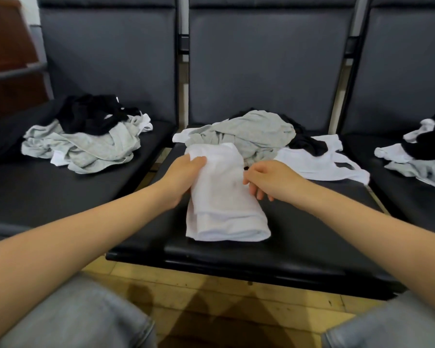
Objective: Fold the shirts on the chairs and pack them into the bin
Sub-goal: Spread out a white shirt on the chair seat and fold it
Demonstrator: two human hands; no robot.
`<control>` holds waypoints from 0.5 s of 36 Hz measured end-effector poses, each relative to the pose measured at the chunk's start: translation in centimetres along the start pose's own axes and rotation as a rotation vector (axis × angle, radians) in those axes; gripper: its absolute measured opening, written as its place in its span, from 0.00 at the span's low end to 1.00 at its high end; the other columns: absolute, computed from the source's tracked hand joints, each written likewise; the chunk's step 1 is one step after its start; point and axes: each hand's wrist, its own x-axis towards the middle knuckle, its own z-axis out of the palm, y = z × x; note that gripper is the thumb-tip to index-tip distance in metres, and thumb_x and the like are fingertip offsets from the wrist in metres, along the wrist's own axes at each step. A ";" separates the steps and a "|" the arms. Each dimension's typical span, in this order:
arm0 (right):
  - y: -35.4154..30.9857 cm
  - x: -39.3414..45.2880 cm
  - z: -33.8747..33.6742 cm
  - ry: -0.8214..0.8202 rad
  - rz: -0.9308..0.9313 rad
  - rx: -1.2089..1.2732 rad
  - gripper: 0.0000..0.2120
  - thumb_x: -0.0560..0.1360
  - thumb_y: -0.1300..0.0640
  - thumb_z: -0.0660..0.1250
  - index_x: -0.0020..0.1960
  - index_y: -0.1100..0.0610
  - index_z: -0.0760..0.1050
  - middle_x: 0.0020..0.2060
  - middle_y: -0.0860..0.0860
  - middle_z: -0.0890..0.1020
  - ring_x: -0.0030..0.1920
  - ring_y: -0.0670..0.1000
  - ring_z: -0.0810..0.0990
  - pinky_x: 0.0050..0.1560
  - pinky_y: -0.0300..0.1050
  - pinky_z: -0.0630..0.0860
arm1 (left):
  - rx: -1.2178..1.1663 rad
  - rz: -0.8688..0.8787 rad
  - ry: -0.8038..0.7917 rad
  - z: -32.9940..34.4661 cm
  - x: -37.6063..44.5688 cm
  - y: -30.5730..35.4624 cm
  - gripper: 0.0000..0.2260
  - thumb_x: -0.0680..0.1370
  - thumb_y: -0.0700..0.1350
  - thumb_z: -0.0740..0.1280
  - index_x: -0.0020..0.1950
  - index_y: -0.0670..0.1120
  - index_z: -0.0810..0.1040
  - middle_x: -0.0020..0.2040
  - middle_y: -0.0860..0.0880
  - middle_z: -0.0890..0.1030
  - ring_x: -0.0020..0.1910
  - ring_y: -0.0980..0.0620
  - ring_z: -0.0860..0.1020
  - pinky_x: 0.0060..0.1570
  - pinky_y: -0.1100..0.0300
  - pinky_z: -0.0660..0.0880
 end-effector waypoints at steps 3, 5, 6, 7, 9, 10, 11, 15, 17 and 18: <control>0.9 0.1 0.6 -0.014 0.054 -0.089 0.13 0.79 0.49 0.61 0.44 0.58 0.73 0.42 0.57 0.83 0.35 0.49 0.77 0.30 0.39 0.71 | 0.176 0.062 0.054 -0.6 0.1 0.3 0.19 0.83 0.46 0.56 0.71 0.42 0.70 0.66 0.47 0.75 0.63 0.48 0.74 0.64 0.54 0.70; 1.2 0.2 1.1 -0.057 0.099 -0.150 0.17 0.78 0.43 0.62 0.47 0.59 0.73 0.46 0.58 0.83 0.37 0.51 0.77 0.32 0.41 0.72 | 0.332 0.028 0.062 -1.2 0.7 -0.1 0.20 0.82 0.48 0.55 0.71 0.41 0.70 0.68 0.44 0.74 0.65 0.46 0.72 0.65 0.53 0.69; 1.3 0.3 1.3 -0.068 0.118 -0.185 0.21 0.77 0.40 0.62 0.50 0.59 0.74 0.46 0.56 0.83 0.37 0.50 0.77 0.35 0.43 0.74 | 0.445 0.006 0.056 -1.6 0.8 -0.4 0.20 0.83 0.49 0.54 0.70 0.39 0.70 0.68 0.43 0.73 0.65 0.45 0.72 0.64 0.54 0.68; 1.4 0.3 1.5 -0.066 0.128 -0.222 0.23 0.75 0.36 0.62 0.52 0.57 0.73 0.46 0.53 0.82 0.38 0.50 0.78 0.39 0.44 0.75 | 0.576 0.005 0.041 -1.9 0.9 -0.5 0.20 0.83 0.49 0.54 0.67 0.38 0.72 0.67 0.42 0.74 0.64 0.44 0.72 0.60 0.56 0.68; 1.5 0.3 1.8 -0.062 0.135 -0.287 0.26 0.73 0.32 0.62 0.54 0.54 0.71 0.46 0.49 0.80 0.43 0.49 0.78 0.47 0.47 0.75 | 0.834 0.062 0.014 -2.3 0.7 -0.9 0.17 0.84 0.49 0.53 0.50 0.38 0.74 0.60 0.39 0.77 0.55 0.43 0.74 0.51 0.57 0.66; 1.3 0.2 2.0 -0.069 0.133 -0.312 0.28 0.72 0.30 0.62 0.54 0.55 0.71 0.45 0.48 0.79 0.43 0.48 0.77 0.46 0.46 0.74 | 0.937 0.110 0.017 -2.4 0.5 -1.0 0.16 0.84 0.50 0.53 0.43 0.41 0.70 0.56 0.38 0.78 0.50 0.44 0.73 0.47 0.56 0.65; 1.2 0.1 2.3 -0.080 0.124 -0.338 0.30 0.70 0.28 0.62 0.53 0.55 0.71 0.43 0.47 0.78 0.40 0.47 0.76 0.41 0.44 0.72 | 1.010 0.151 0.026 -2.4 0.3 -1.1 0.17 0.84 0.51 0.53 0.40 0.43 0.67 0.53 0.39 0.78 0.46 0.45 0.72 0.45 0.56 0.64; 0.0 -0.5 3.4 -0.113 0.063 -0.430 0.28 0.70 0.29 0.64 0.47 0.54 0.66 0.39 0.44 0.70 0.39 0.45 0.71 0.37 0.41 0.66 | 1.111 0.197 0.067 -2.2 0.3 -1.5 0.18 0.84 0.52 0.52 0.54 0.38 0.72 0.52 0.39 0.79 0.49 0.41 0.76 0.44 0.55 0.66; -0.4 -0.5 3.8 -0.135 0.053 -0.421 0.25 0.72 0.32 0.64 0.39 0.53 0.65 0.35 0.44 0.68 0.38 0.46 0.70 0.37 0.40 0.65 | 1.111 0.199 0.076 -2.1 0.2 -1.6 0.19 0.84 0.52 0.52 0.57 0.37 0.72 0.54 0.39 0.79 0.51 0.41 0.76 0.44 0.55 0.66; -0.4 -0.3 3.9 -0.134 0.056 -0.388 0.25 0.72 0.33 0.65 0.36 0.52 0.63 0.33 0.45 0.68 0.35 0.46 0.68 0.35 0.39 0.64 | 1.103 0.196 0.077 -2.1 0.2 -1.7 0.19 0.84 0.52 0.52 0.56 0.37 0.72 0.54 0.39 0.79 0.51 0.41 0.76 0.44 0.55 0.65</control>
